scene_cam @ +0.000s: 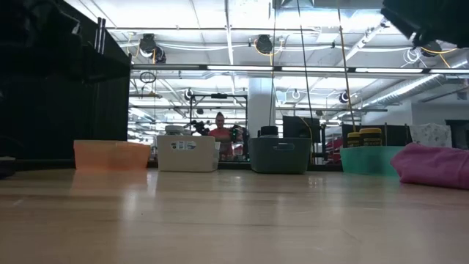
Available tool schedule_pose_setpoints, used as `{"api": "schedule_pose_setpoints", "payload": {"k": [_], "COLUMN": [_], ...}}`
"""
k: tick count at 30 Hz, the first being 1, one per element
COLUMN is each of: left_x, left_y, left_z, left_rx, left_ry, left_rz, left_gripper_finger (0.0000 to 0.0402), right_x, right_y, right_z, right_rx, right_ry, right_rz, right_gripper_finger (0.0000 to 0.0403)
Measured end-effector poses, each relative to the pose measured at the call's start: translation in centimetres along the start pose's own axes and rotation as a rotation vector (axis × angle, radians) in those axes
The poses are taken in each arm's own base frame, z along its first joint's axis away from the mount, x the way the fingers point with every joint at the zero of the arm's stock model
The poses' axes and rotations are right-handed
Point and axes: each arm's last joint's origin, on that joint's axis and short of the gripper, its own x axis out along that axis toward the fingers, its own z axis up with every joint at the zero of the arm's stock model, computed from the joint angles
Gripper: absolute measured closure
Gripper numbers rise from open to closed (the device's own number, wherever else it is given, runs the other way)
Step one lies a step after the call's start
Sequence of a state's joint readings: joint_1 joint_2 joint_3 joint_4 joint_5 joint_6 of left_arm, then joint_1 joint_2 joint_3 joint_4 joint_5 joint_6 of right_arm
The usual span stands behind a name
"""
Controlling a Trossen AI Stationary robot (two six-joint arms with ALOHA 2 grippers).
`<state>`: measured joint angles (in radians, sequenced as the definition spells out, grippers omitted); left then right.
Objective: Sort spices by type
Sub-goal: Return to Home Position
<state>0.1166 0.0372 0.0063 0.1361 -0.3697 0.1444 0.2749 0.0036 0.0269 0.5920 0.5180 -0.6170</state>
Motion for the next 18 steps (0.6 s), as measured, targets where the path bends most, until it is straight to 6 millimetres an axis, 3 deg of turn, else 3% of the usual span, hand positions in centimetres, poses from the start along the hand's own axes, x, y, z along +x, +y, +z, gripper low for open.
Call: {"api": "schedule_pose_setpoints", "payload": {"k": [8, 18], "left_x": [0.0, 0.0], "left_y": [0.0, 0.0], "left_z": [-0.2, -0.2], "left_rx": [0.002, 0.003], "left_ry": [0.024, 0.026], "left_rz": [0.022, 0.023], "left_gripper_finger": [0.0165, 0.0165], "right_x": [-0.1, -0.4], "right_y": [1.5, 2.4], "right_z": [-1.7, -3.4], "right_rx": [0.145, 0.106], "right_ry": [0.079, 0.237], "right_rz": [0.243, 0.341], "right_gripper_finger": [0.0138, 0.0166]}}
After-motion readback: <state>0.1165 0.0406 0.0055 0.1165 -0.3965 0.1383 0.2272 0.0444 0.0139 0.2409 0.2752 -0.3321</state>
